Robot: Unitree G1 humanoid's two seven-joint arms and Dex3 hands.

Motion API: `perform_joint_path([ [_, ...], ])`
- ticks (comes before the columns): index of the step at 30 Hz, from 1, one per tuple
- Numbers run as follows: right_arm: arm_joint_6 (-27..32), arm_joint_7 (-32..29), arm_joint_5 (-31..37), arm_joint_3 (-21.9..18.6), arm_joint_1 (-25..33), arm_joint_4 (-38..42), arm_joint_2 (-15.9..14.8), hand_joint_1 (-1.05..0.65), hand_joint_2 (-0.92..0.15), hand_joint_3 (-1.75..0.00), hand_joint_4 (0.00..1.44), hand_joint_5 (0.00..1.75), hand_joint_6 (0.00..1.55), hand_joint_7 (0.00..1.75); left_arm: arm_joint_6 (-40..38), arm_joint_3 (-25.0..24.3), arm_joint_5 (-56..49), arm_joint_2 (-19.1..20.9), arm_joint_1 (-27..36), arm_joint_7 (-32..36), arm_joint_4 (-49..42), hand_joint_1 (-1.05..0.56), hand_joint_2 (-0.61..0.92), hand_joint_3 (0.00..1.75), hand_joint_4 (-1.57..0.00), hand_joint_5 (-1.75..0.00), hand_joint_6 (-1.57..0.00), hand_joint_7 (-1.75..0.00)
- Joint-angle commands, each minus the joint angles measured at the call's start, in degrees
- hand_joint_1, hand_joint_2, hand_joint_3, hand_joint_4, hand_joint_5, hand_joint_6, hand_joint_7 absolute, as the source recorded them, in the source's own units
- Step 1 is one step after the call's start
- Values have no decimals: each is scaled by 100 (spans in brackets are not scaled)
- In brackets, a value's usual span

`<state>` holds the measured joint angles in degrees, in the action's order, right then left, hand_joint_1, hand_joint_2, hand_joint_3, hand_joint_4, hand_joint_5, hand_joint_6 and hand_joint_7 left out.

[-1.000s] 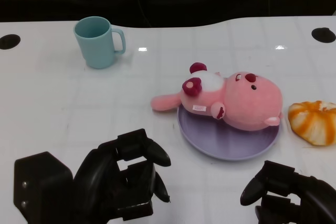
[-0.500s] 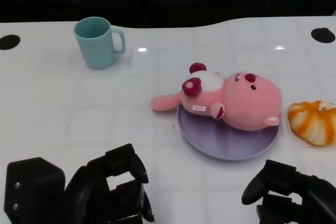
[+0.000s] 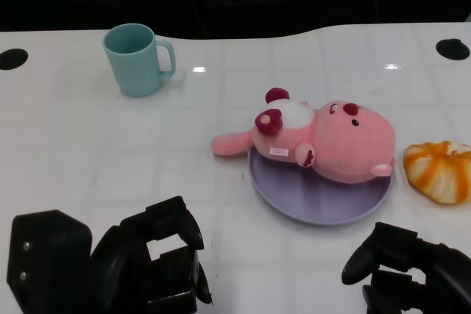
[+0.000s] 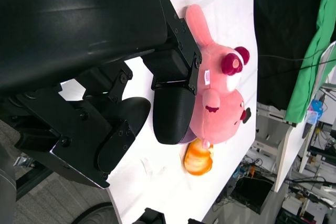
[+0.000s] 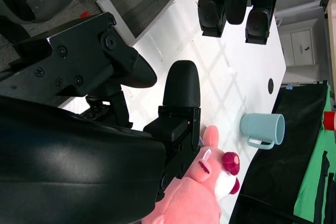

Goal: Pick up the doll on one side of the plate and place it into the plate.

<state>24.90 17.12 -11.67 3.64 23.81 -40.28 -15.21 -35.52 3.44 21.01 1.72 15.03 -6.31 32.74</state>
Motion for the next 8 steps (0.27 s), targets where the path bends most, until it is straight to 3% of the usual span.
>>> perform_joint_path([
  [1, -65, -5, 11, -40, -7, 43, -46, -9, -63, -109, 66, 175, 49, 143, 25, -67, 56, 82, -38, -73, -43, -7, 39, 149, -92, -175, -78, -173],
  [8, -6, -48, -4, -12, 7, -9, -22, -8, -64, -109, 66, 175, 49, 144, 40, -84, 55, 112, -46, -122, -79, -7, 40, 149, -91, -175, -77, -172],
])
